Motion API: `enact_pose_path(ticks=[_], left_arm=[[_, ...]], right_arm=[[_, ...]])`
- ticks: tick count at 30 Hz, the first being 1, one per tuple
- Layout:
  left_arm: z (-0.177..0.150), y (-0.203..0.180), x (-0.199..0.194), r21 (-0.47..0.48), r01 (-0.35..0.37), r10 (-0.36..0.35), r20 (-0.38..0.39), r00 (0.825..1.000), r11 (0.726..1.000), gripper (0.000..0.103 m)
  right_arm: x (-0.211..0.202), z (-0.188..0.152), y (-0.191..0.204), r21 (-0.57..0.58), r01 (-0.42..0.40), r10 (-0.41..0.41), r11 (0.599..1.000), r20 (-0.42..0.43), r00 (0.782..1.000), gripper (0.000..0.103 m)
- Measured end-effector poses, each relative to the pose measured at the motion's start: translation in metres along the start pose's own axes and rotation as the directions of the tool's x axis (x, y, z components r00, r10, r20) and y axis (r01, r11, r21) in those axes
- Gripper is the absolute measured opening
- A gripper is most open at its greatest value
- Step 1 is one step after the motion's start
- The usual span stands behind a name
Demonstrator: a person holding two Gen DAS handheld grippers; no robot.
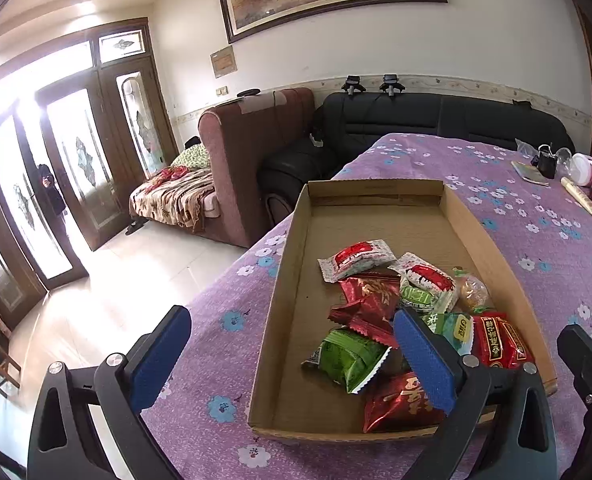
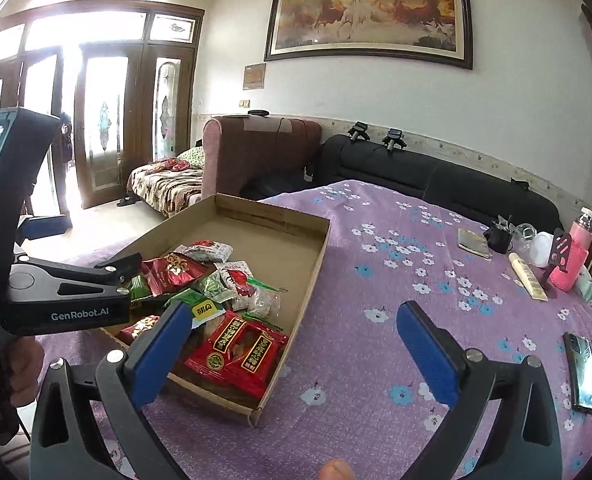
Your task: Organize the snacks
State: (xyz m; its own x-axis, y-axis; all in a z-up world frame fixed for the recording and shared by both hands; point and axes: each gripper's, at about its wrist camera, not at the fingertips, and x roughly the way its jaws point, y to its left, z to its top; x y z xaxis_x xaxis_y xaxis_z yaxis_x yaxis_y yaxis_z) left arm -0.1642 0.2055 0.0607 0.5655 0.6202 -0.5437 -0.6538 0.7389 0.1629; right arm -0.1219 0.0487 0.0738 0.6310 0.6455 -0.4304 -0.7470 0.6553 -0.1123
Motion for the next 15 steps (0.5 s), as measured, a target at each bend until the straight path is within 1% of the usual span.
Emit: enact_pose_path(ticks=[15], left_arm=[[0.0016,-0.0081,-0.0002,0.023,-0.020,0.021,-0.009,1.000,1.000,0.102]], right_arm=[[-0.0028,0.0003,0.0015,0.000,-0.005,0.005,1.000,0.013,1.000,0.103]])
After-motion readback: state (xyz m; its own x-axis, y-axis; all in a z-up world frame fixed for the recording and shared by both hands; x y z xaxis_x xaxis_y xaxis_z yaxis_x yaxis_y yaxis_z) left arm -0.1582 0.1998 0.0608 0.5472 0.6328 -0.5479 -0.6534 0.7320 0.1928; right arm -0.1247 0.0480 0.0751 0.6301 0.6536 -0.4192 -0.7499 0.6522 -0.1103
